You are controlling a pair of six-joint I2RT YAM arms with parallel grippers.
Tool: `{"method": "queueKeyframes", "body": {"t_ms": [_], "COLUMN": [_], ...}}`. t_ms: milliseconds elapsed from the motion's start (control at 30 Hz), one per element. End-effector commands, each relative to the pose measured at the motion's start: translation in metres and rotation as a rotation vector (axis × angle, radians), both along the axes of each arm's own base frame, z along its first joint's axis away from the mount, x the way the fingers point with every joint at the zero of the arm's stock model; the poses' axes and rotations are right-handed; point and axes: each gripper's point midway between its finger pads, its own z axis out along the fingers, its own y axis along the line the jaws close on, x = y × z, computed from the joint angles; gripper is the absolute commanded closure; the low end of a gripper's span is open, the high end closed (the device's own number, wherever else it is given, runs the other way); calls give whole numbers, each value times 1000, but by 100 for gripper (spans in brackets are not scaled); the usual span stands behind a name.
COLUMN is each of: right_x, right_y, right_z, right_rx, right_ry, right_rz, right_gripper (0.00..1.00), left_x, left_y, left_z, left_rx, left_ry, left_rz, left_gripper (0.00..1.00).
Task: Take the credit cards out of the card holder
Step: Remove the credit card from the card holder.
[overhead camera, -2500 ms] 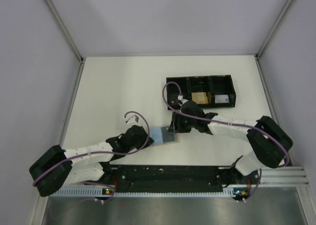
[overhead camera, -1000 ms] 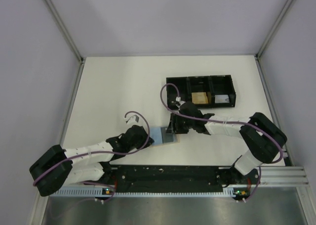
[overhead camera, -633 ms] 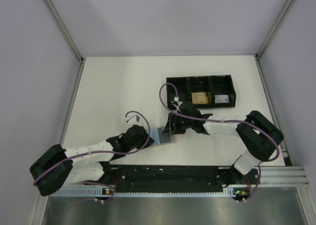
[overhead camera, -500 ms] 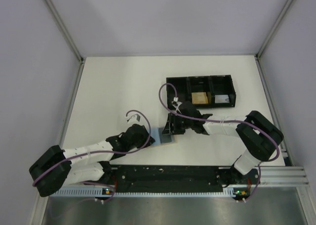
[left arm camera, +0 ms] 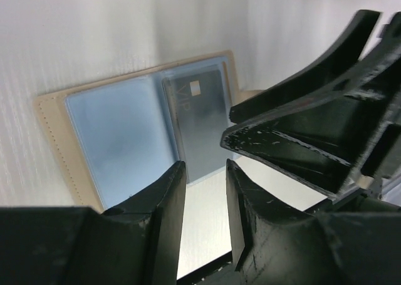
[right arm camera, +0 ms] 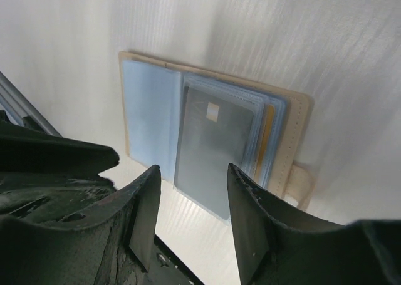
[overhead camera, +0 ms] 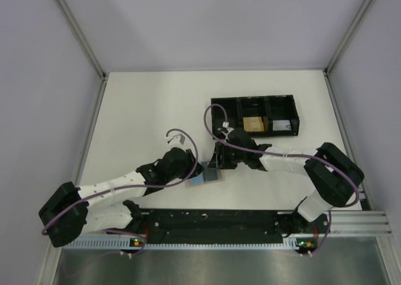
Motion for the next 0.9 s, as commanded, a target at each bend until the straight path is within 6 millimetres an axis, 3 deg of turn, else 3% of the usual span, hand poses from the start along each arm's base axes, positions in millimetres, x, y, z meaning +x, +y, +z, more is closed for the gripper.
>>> {"method": "queueKeyframes", "body": {"t_ms": [0,433,667,867], "right_x": [6,2,1,0], "right_y": [-10,-17,-11,-15], "right_z": [10,-5,0,-5], "right_rx": [-25,-55,-20,-45], "right_ry": [-62,-44,-48,-37], "right_rz": [-36,-40,-19,-26], "right_gripper": [54,63,69,69], "left_x": [11,20,14,13], "left_y": [-10,-17,-15,-14], "left_z": [-4,-35,-56,-62], "left_rx": [39,128,163,168], "left_ry": [-7,35,89,103], "left_rz": [-10,-16,-23,-21], "left_gripper": [65,70,78,85]}}
